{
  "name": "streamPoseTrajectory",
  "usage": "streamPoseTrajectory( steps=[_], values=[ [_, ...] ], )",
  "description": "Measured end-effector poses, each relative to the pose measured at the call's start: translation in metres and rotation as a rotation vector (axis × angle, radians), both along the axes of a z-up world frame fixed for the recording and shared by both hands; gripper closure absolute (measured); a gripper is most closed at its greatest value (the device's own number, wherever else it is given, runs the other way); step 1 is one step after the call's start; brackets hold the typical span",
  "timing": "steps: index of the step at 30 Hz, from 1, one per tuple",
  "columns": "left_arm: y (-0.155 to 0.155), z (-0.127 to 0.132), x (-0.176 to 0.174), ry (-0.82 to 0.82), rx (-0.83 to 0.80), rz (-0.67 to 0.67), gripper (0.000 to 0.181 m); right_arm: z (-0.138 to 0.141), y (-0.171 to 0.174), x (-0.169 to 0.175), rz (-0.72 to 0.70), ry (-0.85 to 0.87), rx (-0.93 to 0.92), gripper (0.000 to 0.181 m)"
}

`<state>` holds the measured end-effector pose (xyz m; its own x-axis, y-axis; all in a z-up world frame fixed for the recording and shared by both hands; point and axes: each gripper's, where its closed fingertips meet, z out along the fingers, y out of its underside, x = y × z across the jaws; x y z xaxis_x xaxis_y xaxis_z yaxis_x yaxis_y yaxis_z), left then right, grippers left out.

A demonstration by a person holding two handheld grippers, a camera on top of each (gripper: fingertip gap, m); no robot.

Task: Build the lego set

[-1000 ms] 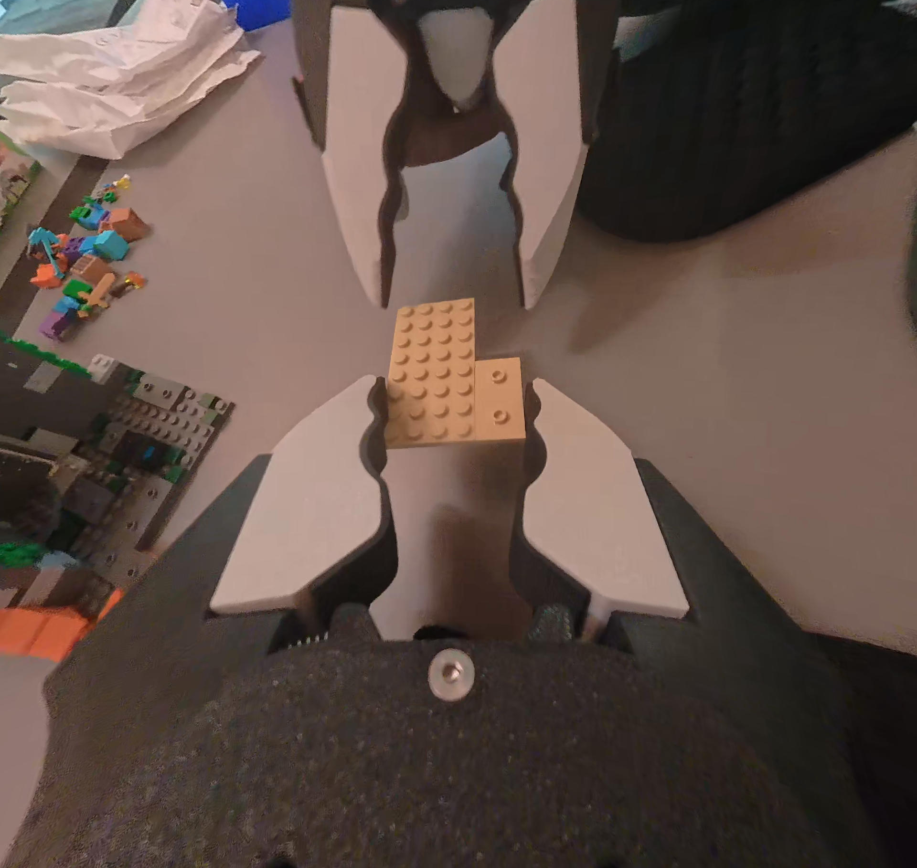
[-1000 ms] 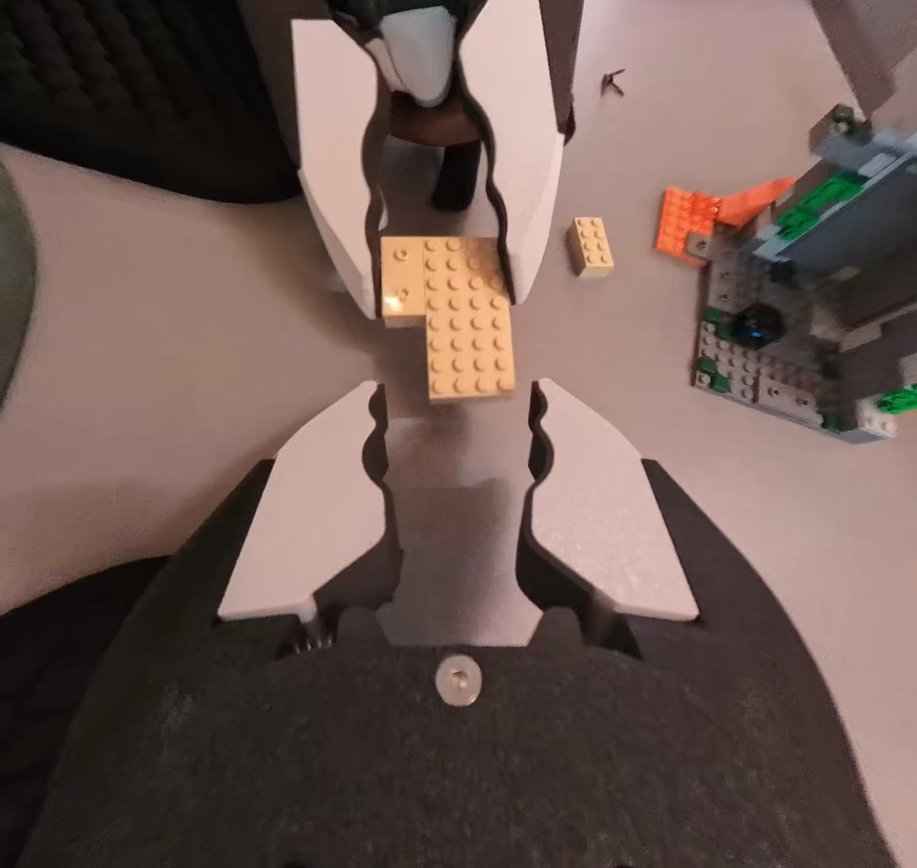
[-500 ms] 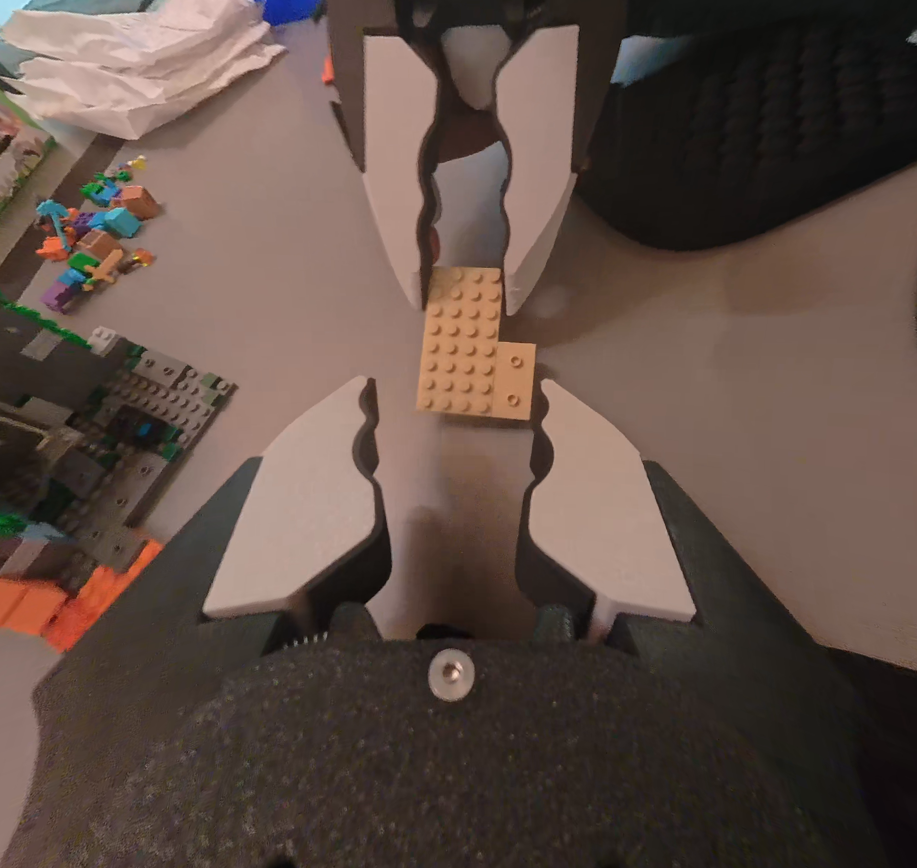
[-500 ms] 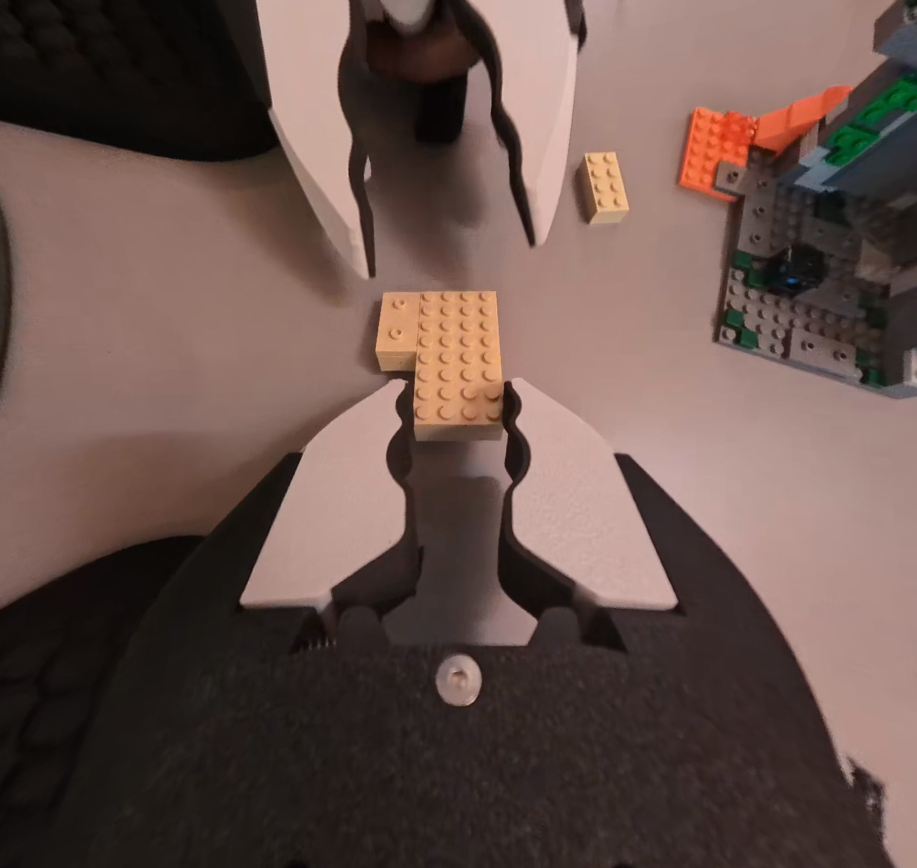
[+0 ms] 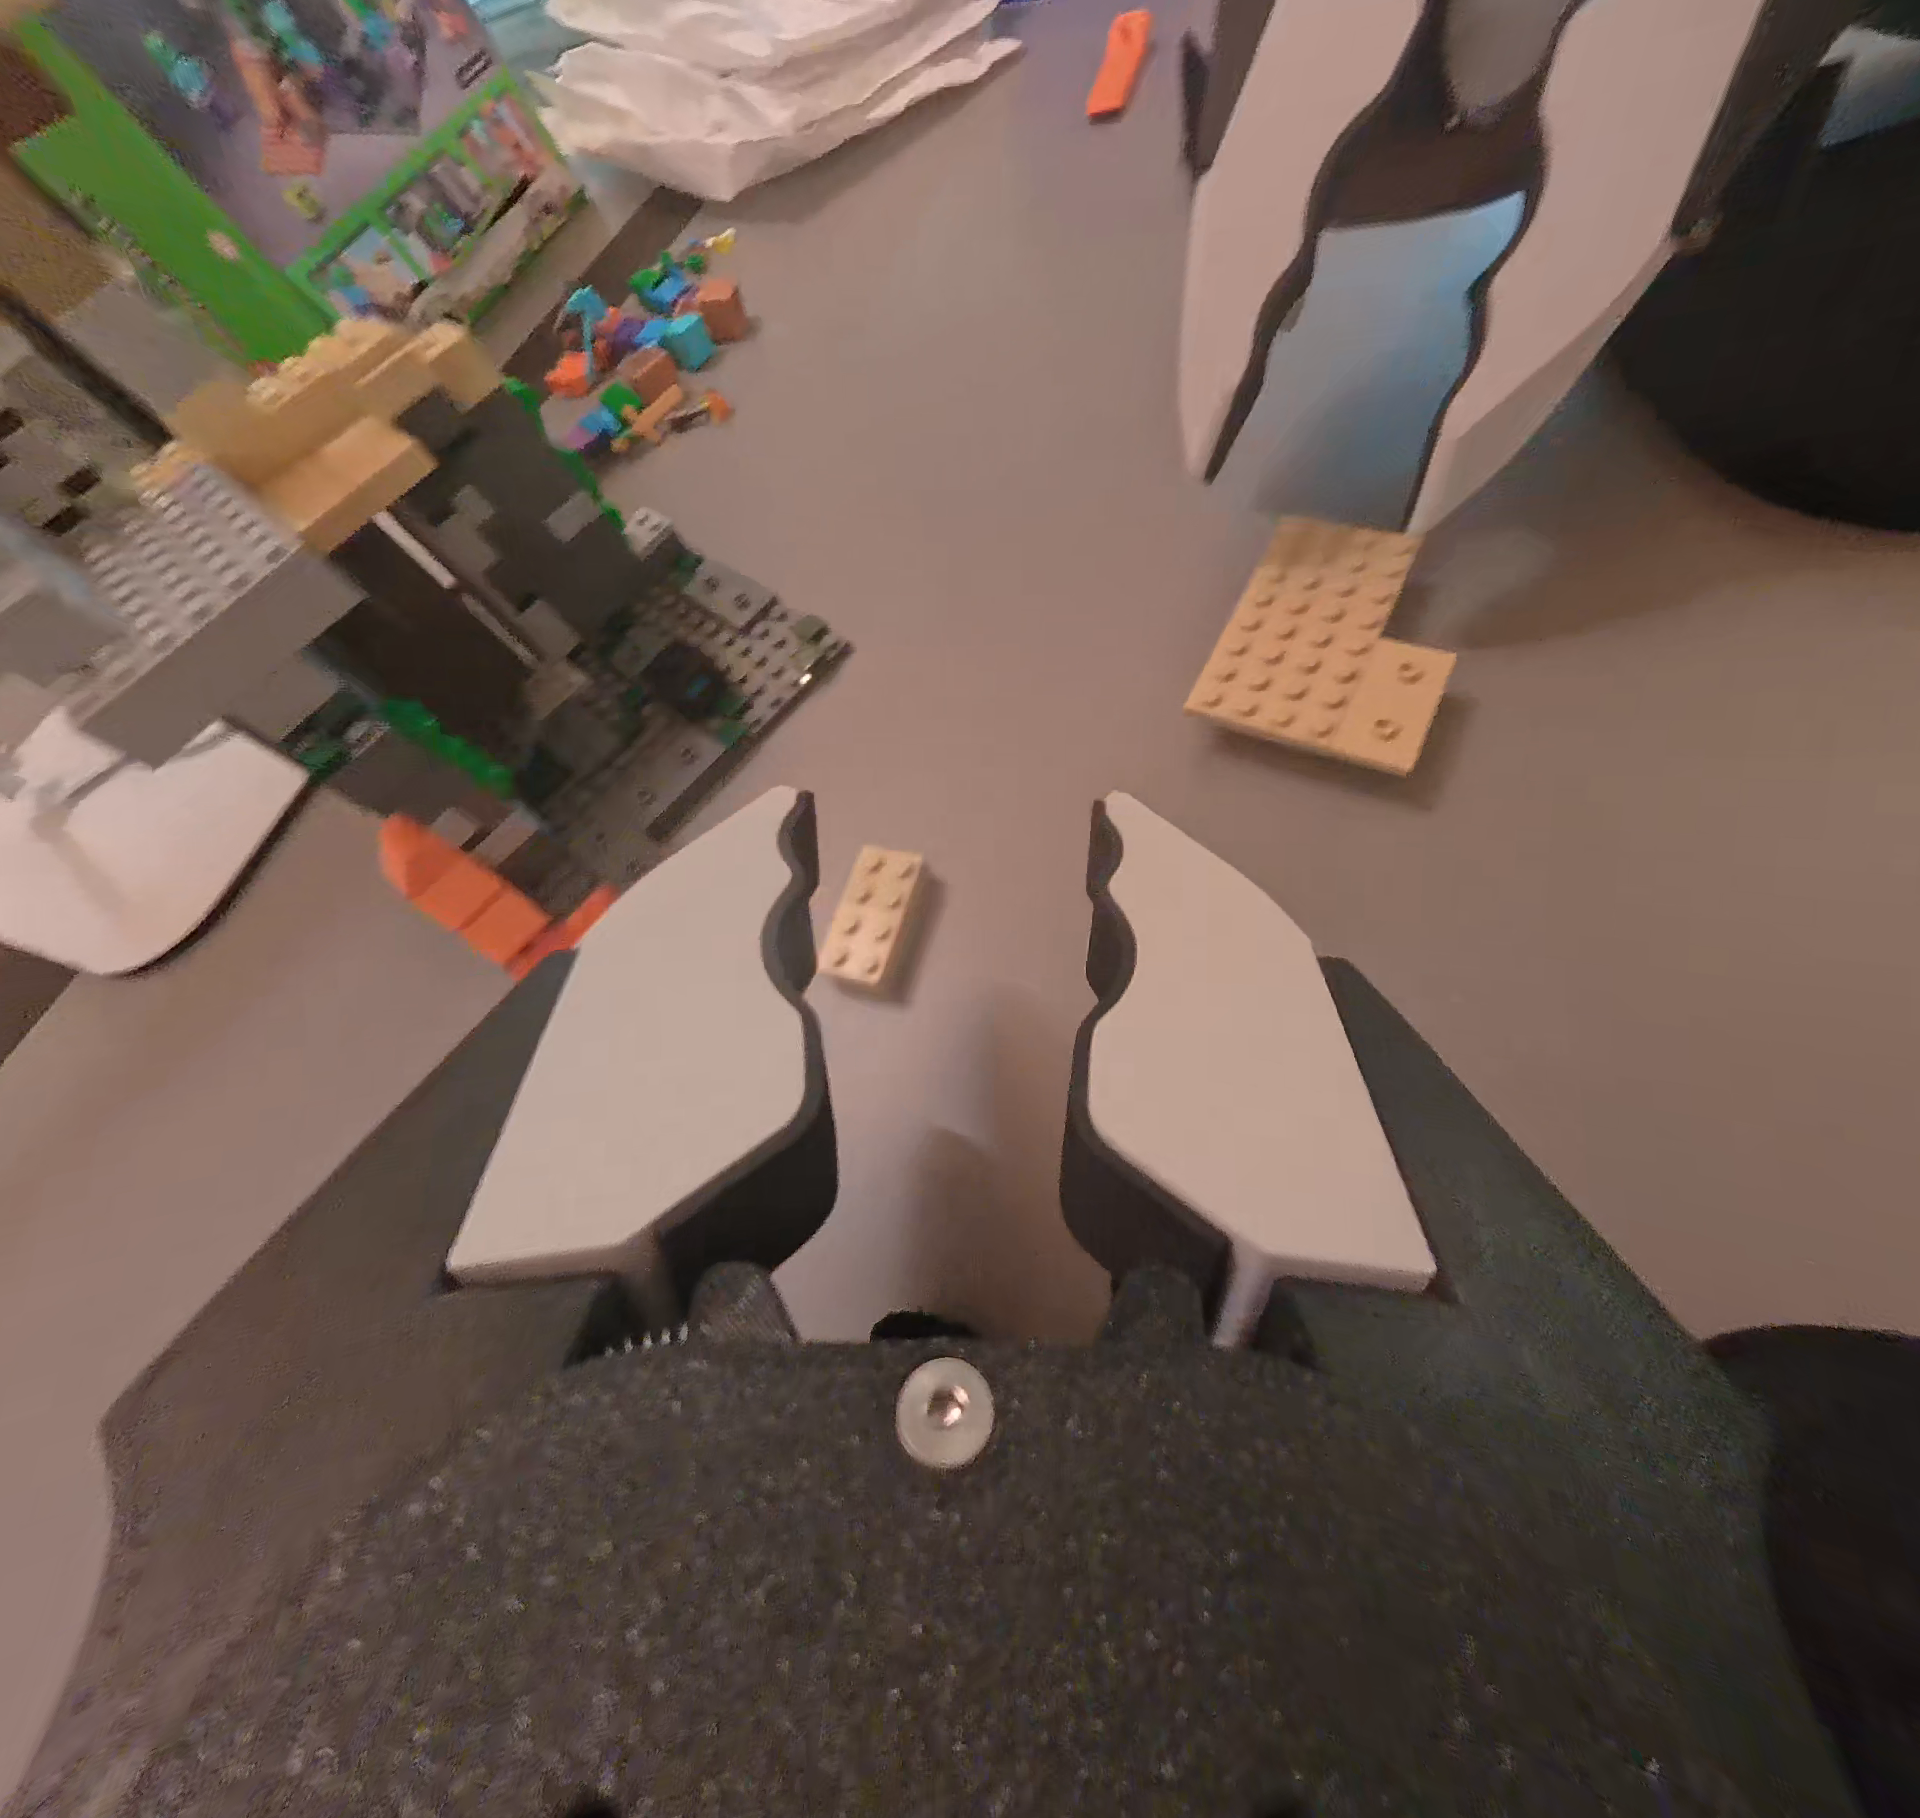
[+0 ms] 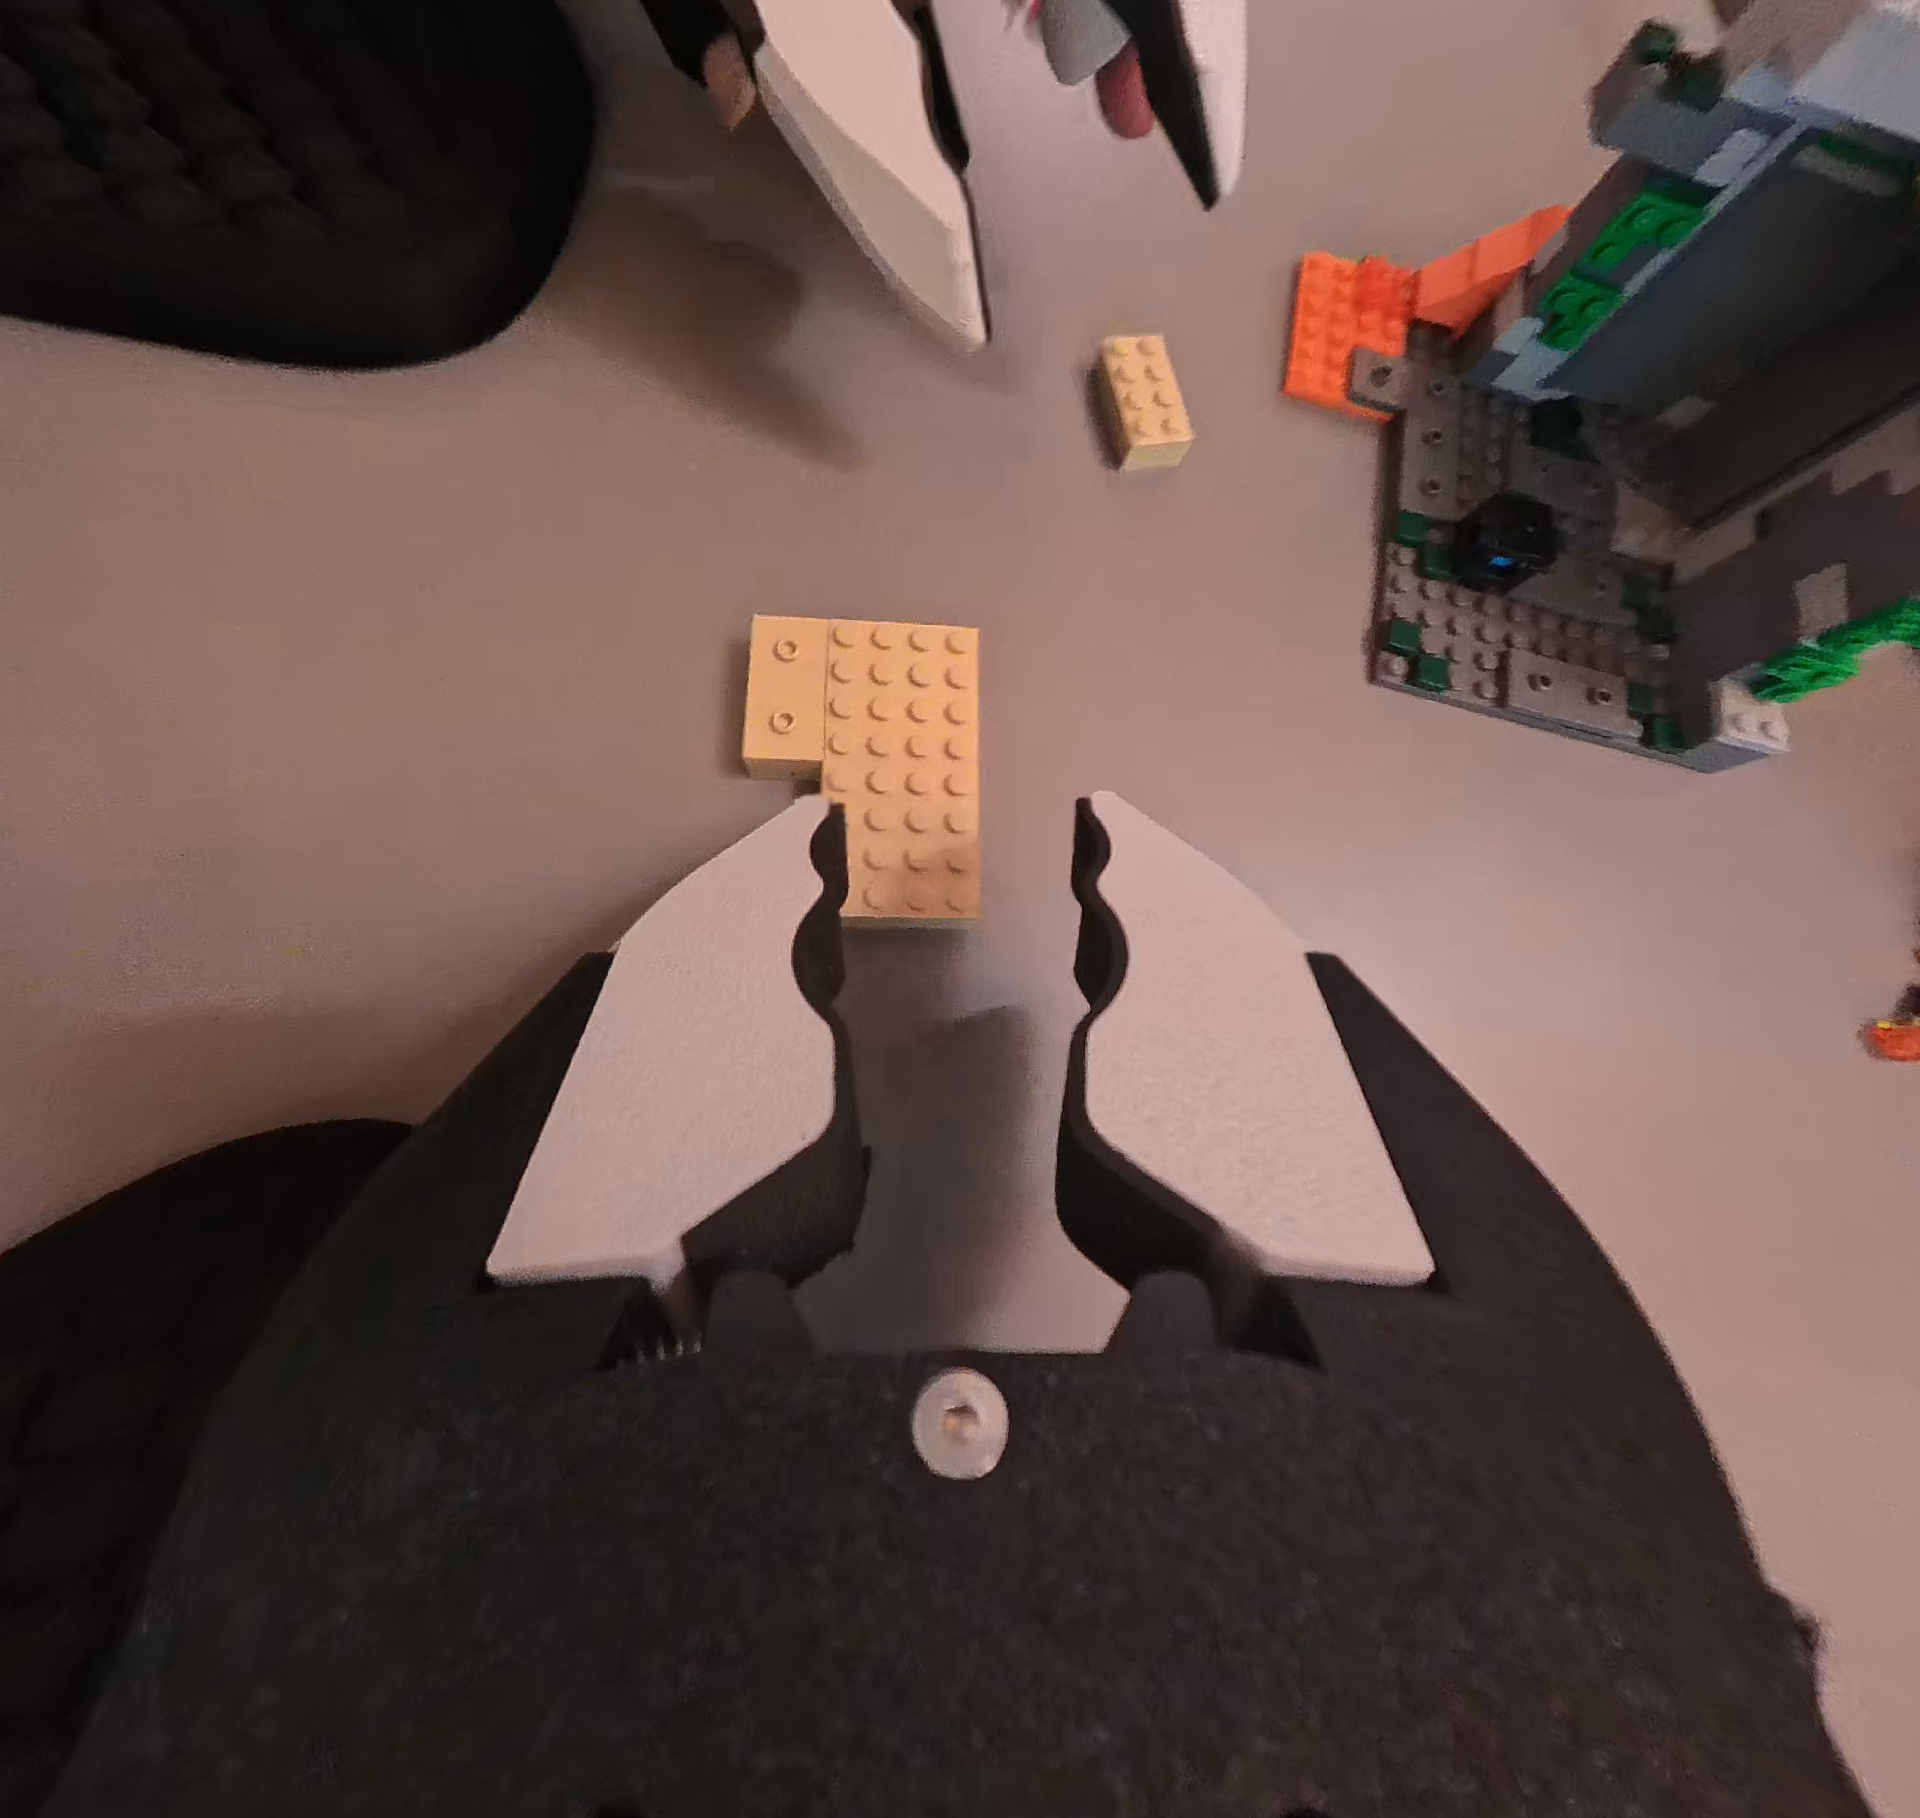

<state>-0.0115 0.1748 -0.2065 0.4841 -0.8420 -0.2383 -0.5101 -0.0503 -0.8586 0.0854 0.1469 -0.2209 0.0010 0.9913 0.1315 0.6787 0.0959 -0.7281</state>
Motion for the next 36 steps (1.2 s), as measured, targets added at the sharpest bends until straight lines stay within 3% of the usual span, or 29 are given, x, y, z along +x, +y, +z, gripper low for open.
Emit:
streamPoseTrajectory(
  steps=[6,14,16,17,28,32,34,36],
  values=[
    [0.014,-0.02,-0.035,0.073,-0.102,0.065,0.133,0.016,0.013,0.006,-0.024,0.167,-0.071,0.146],
    [0.021,-0.043,-0.02,0.193,-0.199,0.05,0.143,0.017,0.012,0.004,-0.014,0.231,-0.163,0.149],
    [0.022,-0.044,-0.016,0.217,-0.199,0.052,0.164,0.015,0.011,0.002,-0.012,0.224,-0.157,0.149],
    [0.023,-0.044,-0.014,0.235,-0.172,0.056,0.164,0.014,0.011,0.002,-0.012,0.221,-0.155,0.149],
    [-0.019,0.012,0.055,0.193,0.077,-0.048,0.165,0.026,0.001,-0.02,-0.031,0.307,-0.151,0.148],
    [-0.03,0.016,0.069,0.189,0.129,-0.084,0.165,0.033,-0.007,-0.026,-0.009,0.364,-0.196,0.148],
    [-0.033,0.014,0.071,0.183,0.123,-0.097,0.165,0.034,-0.008,-0.026,0.01,0.37,-0.166,0.162],
    [-0.037,0.013,0.072,0.178,0.119,-0.116,0.165,0.032,-0.011,-0.024,0.04,0.363,-0.142,0.164]
  ],
)
